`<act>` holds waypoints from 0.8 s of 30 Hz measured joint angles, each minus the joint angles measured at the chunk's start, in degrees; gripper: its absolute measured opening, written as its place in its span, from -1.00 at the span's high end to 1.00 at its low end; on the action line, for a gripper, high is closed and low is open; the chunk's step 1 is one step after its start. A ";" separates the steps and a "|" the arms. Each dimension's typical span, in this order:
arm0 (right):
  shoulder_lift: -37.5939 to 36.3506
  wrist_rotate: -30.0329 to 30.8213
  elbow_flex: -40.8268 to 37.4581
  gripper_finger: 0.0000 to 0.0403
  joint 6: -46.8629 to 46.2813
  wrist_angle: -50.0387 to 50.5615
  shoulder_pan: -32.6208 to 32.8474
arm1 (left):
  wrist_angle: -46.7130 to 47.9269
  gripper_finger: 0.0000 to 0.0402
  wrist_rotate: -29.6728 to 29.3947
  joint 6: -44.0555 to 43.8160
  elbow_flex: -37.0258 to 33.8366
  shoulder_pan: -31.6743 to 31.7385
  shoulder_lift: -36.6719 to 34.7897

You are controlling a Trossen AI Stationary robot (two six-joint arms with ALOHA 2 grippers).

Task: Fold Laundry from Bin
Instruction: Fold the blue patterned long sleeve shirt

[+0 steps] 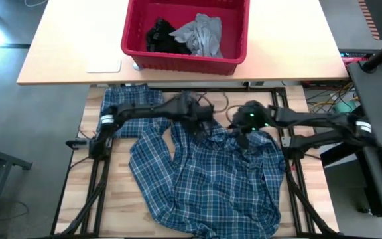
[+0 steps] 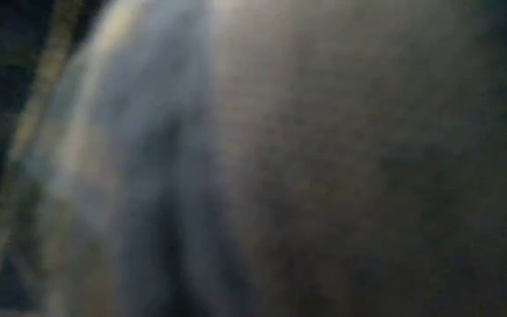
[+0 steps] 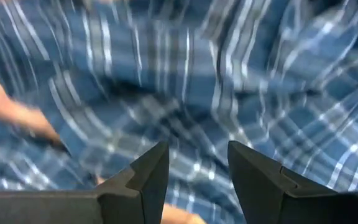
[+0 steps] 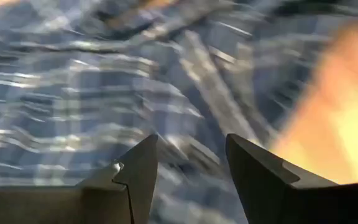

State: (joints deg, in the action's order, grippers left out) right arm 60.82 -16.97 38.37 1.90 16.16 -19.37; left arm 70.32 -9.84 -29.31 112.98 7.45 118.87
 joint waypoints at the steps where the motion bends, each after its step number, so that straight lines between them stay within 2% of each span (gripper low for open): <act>1: 2.31 -2.67 0.52 0.09 0.62 -1.84 -0.05 | -0.48 0.26 0.00 -1.56 -2.22 -0.61 -0.99; 3: 6.54 -5.25 2.41 0.09 2.40 -2.89 0.78 | -1.13 0.26 0.27 -4.79 -7.04 -1.52 -3.21; 7: 12.43 -4.77 5.18 0.08 7.14 0.11 4.07 | -8.37 0.26 2.22 -9.34 -18.45 -2.29 -7.27; 8: 13.39 -2.98 5.66 0.08 7.92 -0.13 5.11 | -11.60 0.26 2.66 -9.66 -21.15 -2.28 -8.02; 12: 17.83 11.91 8.23 0.09 6.63 -0.82 7.76 | -23.36 0.26 4.48 -10.32 -29.92 -2.28 -9.64; 14: 20.42 13.18 9.48 0.13 5.97 -0.56 7.64 | -26.48 0.27 4.60 -10.34 -33.26 -2.46 -9.15; 16: 22.70 13.22 10.41 0.23 5.58 0.05 7.25 | -28.46 0.29 5.11 -10.44 -36.04 -2.62 -8.20; 19: 25.08 15.94 11.37 0.51 6.16 3.25 5.99 | -29.63 0.34 6.61 -10.85 -39.63 -3.01 -6.90; 22: 24.41 24.22 13.56 0.87 9.38 8.68 3.04 | -30.54 0.38 8.60 -12.32 -42.08 -3.53 -6.27; 24: 22.38 29.25 14.65 0.92 11.93 12.07 -0.58 | -30.75 0.41 10.52 -13.77 -43.18 -3.87 -5.41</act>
State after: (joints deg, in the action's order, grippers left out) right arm 83.20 12.27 53.02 13.83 28.23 -19.95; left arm 39.56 0.68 -43.07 69.80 3.59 113.45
